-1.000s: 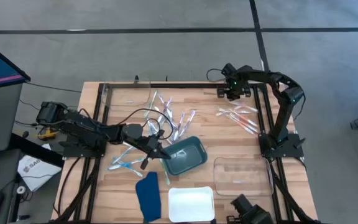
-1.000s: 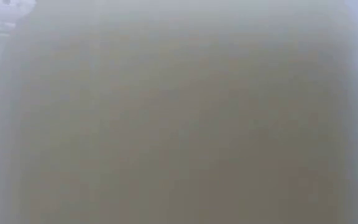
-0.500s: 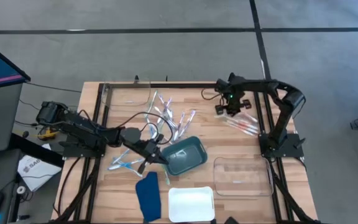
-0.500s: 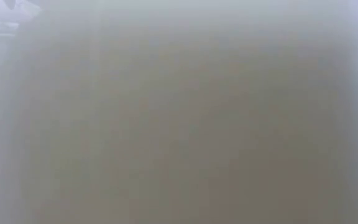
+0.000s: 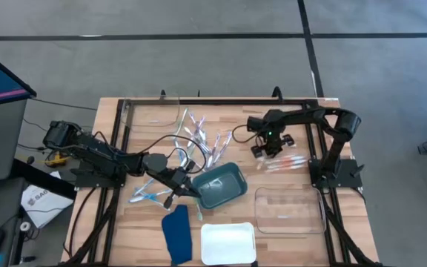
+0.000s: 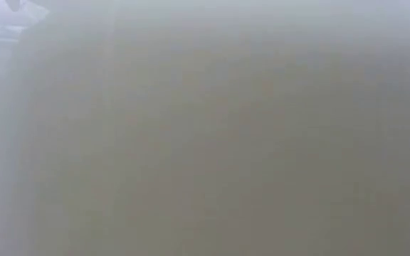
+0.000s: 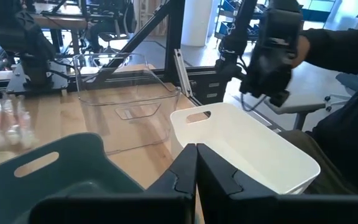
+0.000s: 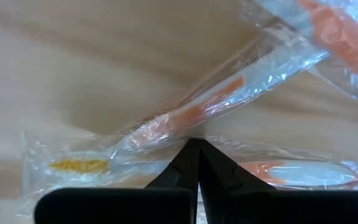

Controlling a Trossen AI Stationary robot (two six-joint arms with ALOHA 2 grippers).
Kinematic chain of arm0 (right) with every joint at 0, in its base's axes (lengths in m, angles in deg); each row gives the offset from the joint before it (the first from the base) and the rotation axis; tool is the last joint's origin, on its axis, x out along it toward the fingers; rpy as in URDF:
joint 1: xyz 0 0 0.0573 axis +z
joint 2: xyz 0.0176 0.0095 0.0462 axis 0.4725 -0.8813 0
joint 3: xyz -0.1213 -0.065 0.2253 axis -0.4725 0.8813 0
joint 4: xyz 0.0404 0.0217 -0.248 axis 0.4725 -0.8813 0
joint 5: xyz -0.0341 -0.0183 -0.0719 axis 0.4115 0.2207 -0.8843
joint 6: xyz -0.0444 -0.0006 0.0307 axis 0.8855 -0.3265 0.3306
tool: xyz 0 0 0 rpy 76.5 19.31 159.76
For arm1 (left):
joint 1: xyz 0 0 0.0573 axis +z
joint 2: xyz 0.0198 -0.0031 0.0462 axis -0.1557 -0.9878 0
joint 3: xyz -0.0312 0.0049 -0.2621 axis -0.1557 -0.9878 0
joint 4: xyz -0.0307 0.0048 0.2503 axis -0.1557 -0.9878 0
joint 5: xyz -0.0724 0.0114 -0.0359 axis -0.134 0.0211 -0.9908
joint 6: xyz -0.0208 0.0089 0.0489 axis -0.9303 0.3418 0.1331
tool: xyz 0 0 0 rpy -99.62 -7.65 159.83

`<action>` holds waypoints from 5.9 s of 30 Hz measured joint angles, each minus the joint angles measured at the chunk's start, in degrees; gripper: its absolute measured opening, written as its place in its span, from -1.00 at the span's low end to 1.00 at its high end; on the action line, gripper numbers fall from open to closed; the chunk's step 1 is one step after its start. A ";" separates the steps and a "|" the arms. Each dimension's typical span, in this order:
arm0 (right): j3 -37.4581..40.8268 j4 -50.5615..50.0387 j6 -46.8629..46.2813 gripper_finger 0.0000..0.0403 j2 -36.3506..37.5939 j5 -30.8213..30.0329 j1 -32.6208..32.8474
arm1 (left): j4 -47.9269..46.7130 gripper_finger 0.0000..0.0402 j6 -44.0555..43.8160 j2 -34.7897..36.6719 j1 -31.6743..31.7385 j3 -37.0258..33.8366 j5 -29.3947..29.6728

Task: Pick & Place Toothbrushes
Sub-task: Adjust the orange toothbrushes, then adjust the bottom transparent bin

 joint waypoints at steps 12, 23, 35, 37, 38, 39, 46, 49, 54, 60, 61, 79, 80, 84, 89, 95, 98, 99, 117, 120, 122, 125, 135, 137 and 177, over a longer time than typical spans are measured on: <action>-1.68 4.56 -1.74 -1.00 -0.21 6.86 12.94 | -0.02 -1.00 0.20 0.00 0.00 0.02 0.54; -12.02 5.04 0.62 -1.00 2.28 -1.62 15.98 | -0.04 -1.00 0.22 0.00 0.00 0.02 0.54; -14.86 5.91 3.78 -1.00 23.94 -34.51 28.09 | -0.01 -1.00 0.25 0.00 0.21 -0.74 2.82; -14.53 5.29 0.99 -1.00 27.19 -39.30 31.74 | 0.05 -1.00 0.24 0.00 0.39 -0.74 3.18; -14.43 4.97 -0.85 -1.00 28.37 -40.80 33.52 | 0.07 -1.00 0.24 0.00 0.39 -0.74 3.23; -14.31 4.46 -2.84 -1.00 29.43 -41.69 35.18 | 0.07 -1.00 0.24 0.00 0.42 -0.74 3.30; -13.85 -3.03 -15.74 -1.00 31.21 -39.75 44.55 | 0.09 -1.00 0.13 0.00 0.39 -0.74 3.54; -13.86 -7.36 -20.71 -1.00 30.00 -35.59 48.13 | 0.09 -1.00 0.04 0.00 0.39 -0.76 3.54; -13.84 -15.40 -30.47 -1.00 26.75 -29.94 53.31 | 0.09 -1.00 -0.23 0.00 0.39 -0.76 3.54; -13.84 -32.85 -46.82 -1.00 21.41 -27.77 54.83 | 0.11 -1.00 -0.44 0.00 0.09 -0.79 3.54; -13.81 -34.04 -47.95 -1.00 20.30 -26.59 54.78 | 0.11 -1.00 -0.44 0.00 -0.09 -0.79 3.54; -13.09 -26.04 -39.86 -1.00 7.64 -13.21 55.41 | 1.32 -1.00 -2.14 0.00 -4.52 -0.81 3.82; -13.09 -25.34 -39.85 -1.00 7.40 -12.80 55.71 | 1.36 -1.00 -2.14 0.00 -5.01 -0.81 4.65; -13.09 -21.50 -40.04 -1.00 7.37 -12.45 57.02 | 1.74 -1.00 -2.01 0.00 -7.05 -0.81 7.71; -13.09 -17.27 -42.46 -1.00 7.37 -10.57 59.12 | 1.73 -1.00 -1.92 0.00 -9.41 -0.81 10.71; -13.11 -14.47 -45.07 -1.00 7.37 -9.18 61.81 | 2.28 -1.00 -1.90 0.00 -11.39 -0.81 13.64; -13.11 -14.82 -45.54 -1.00 7.37 -9.18 62.47 | 2.37 -1.00 -1.70 0.00 -11.39 -0.81 14.05; -13.11 -14.47 -45.52 -1.00 7.37 -8.88 62.48 | 2.43 -1.00 -1.69 0.00 -11.39 -0.81 14.12; -13.19 -0.96 -50.83 -1.00 4.40 2.23 67.30 | 2.57 -1.00 -1.32 0.00 -11.28 -0.81 14.09; -13.23 0.16 -50.58 -1.00 3.12 4.98 68.00 | 2.61 -1.00 -1.31 0.00 -11.28 -0.81 14.09; -13.12 1.61 -50.28 -1.00 1.78 7.44 68.04 | 2.71 -1.00 -1.29 0.00 -11.28 -0.81 14.12; -13.19 4.49 -49.02 -1.00 0.85 11.62 68.35 | 2.77 -1.00 -1.29 0.00 -11.28 -0.81 14.31; -14.73 -3.96 -48.93 -1.00 2.52 10.26 67.90 | 2.84 -1.00 -0.92 0.00 -11.28 -0.81 14.58; -16.65 -6.39 -48.93 -1.00 3.72 7.51 68.16 | 2.80 -1.00 0.11 0.00 -11.25 -0.81 14.58; -7.56 -9.63 -55.24 -1.00 8.44 -13.16 61.09 | 2.43 -1.00 0.66 0.00 -11.19 -0.81 15.32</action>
